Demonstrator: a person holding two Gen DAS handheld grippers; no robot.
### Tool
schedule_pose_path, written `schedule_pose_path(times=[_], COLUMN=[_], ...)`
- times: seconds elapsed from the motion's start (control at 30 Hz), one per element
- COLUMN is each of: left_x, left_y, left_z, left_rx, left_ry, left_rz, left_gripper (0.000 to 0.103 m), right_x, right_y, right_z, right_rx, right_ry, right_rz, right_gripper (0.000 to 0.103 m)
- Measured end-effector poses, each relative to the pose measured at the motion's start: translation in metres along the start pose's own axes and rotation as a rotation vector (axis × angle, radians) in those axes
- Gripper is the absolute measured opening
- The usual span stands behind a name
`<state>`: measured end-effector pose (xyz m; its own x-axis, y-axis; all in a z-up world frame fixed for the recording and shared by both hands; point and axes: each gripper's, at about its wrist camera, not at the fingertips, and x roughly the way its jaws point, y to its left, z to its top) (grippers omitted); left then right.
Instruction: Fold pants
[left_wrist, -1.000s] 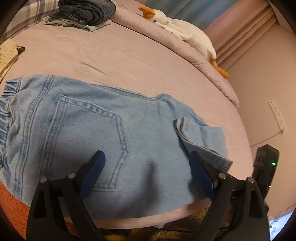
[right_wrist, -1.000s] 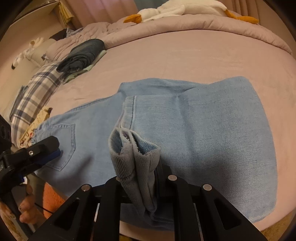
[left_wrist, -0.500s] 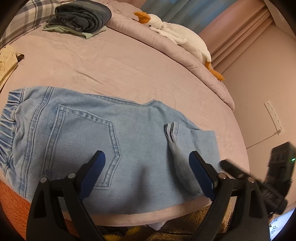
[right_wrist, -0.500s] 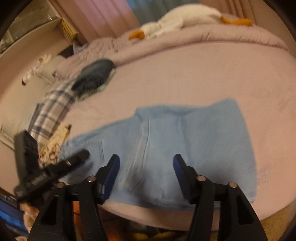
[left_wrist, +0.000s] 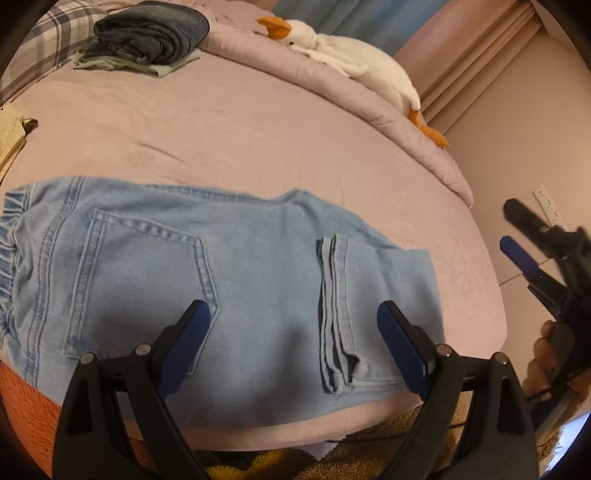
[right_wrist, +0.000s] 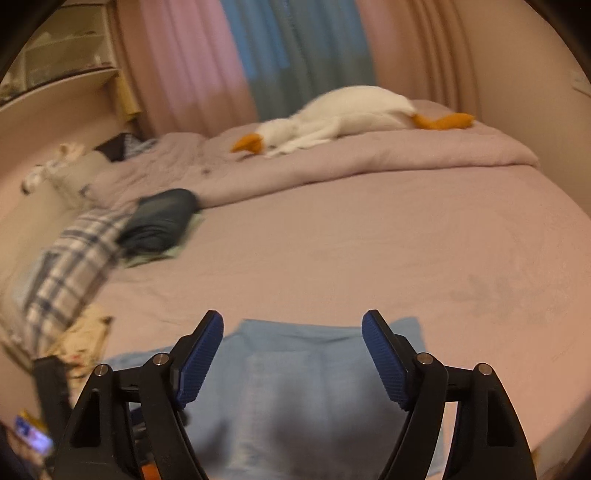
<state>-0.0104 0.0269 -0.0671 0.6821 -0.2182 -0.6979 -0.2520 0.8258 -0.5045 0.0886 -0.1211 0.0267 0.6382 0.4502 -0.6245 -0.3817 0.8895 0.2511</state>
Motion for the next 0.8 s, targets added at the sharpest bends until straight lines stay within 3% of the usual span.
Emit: schedule_pose_path(times=[0.17, 0.5, 0.8], left_x=[0.01, 0.032, 0.065], left_y=[-0.001, -0.023, -0.032], left_z=[-0.001, 0.013, 0.017], left_rx=[-0.008, 0.042, 0.042], left_ry=[0.022, 0.044, 0.143], left_rz=[0.036, 0.025, -0.053], left_gripper=[0.092, 0.091, 0.09], right_x=[0.033, 0.029, 0.024], right_y=[-0.036, -0.083, -0.114], right_z=[-0.011, -0.021, -0.028], right_rx=[0.125, 0.241, 0.323], right_ry=[0.092, 0.125, 0.135], right_rz=[-0.045, -0.12, -0.14], right_gripper=[0.078, 0.078, 0.078])
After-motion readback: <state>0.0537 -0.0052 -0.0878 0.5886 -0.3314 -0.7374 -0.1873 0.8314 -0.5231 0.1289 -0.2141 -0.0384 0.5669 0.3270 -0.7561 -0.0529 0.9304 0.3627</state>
